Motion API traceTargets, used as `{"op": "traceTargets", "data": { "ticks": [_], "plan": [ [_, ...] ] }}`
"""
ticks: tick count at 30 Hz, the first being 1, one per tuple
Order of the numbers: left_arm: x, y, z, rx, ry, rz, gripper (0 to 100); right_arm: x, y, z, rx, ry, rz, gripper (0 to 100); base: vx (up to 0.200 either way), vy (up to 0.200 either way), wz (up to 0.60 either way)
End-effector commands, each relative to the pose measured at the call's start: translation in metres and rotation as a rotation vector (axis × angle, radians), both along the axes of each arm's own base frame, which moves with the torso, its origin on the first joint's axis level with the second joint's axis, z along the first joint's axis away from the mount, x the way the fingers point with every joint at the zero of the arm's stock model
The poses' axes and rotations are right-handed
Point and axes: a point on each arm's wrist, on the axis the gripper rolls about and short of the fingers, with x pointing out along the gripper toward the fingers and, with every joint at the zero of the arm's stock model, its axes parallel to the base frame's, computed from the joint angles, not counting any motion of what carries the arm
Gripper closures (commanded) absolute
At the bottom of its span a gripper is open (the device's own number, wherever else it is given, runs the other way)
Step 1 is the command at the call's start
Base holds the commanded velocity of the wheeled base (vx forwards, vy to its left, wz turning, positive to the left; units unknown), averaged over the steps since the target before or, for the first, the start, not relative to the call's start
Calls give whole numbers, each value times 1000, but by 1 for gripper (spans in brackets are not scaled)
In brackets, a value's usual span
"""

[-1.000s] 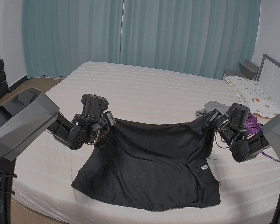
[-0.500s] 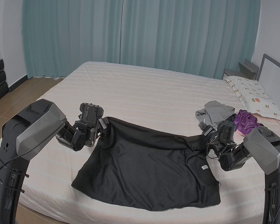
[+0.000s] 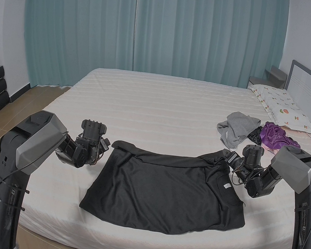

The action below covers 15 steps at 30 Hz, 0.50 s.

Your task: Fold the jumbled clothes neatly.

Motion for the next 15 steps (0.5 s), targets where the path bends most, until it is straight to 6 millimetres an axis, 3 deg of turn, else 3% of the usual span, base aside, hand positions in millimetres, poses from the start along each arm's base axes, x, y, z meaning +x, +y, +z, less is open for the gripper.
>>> {"op": "traceTargets", "data": {
  "ticks": [1,7,11,15],
  "plan": [
    [-29,11,15,-62,53,-31,0,-20,-1,13,34,41,57,0,0,0,0],
    [-63,13,24,-166,106,-10,0,-29,-3,23,111,68,77,0,0,0,0],
    [-89,15,24,-317,173,-16,0,-14,-7,19,169,136,52,0,0,0,0],
    [-99,16,25,-386,191,-21,0,-5,-6,24,203,164,31,0,0,0,0]
  ]
}}
